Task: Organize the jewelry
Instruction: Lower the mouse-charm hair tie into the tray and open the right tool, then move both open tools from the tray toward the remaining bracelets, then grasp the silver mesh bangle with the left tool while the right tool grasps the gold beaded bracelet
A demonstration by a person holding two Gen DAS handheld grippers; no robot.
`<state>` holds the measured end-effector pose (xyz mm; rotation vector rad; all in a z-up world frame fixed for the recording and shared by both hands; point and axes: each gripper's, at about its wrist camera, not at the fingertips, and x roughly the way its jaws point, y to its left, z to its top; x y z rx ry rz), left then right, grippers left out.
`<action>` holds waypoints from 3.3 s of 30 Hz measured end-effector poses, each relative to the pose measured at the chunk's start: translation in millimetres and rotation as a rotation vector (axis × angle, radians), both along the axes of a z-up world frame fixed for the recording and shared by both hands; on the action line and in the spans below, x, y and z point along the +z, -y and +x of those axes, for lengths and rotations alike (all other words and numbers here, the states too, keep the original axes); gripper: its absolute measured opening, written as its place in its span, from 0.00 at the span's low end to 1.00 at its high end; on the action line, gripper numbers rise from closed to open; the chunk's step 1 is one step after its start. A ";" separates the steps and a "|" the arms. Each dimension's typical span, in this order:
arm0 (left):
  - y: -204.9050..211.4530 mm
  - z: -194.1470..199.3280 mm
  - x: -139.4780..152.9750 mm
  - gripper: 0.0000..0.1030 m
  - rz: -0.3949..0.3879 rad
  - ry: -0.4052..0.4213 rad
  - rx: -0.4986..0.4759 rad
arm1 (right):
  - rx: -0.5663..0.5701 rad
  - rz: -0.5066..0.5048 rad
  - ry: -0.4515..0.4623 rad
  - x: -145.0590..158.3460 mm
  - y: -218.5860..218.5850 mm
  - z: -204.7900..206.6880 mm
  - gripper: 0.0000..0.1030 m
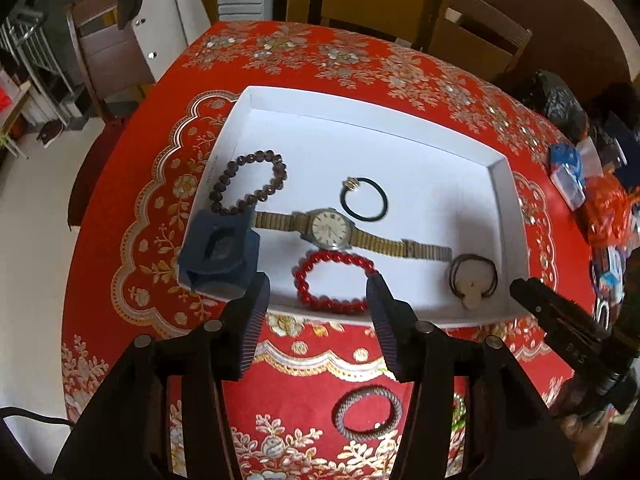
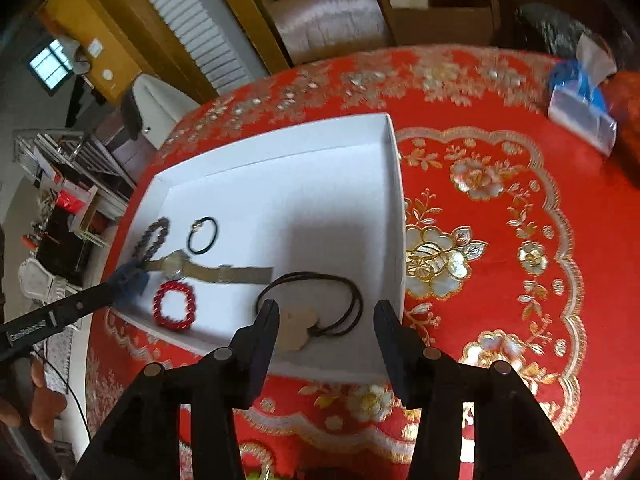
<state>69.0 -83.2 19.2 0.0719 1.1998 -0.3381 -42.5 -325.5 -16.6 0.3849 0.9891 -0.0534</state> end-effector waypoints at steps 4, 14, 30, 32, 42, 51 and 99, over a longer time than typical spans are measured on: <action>1.7 -18.0 5.2 0.49 0.004 0.030 -0.025 | 0.011 0.003 0.042 14.3 -11.5 -24.4 0.46; -6.5 -63.3 10.5 0.49 0.005 0.061 -0.071 | 0.018 -0.069 0.067 31.0 -40.5 -79.2 0.46; -51.8 -109.3 -27.1 0.50 -0.011 -0.050 -0.024 | -0.015 -0.061 -0.021 -11.2 -51.3 -146.3 0.47; -52.7 -113.9 -27.2 0.50 -0.012 -0.051 -0.027 | -0.007 -0.053 -0.008 -9.0 -57.5 -147.3 0.47; -51.0 -126.3 -18.3 0.50 -0.003 -0.012 -0.040 | 0.040 -0.072 0.009 3.8 -75.3 -142.1 0.47; -47.2 -129.7 -16.5 0.50 0.005 -0.008 -0.037 | 0.054 -0.070 -0.004 1.4 -76.0 -136.6 0.47; -14.3 -96.8 -74.6 0.34 0.055 -0.116 0.000 | 0.217 -0.094 -0.123 -52.2 -87.3 -65.3 0.12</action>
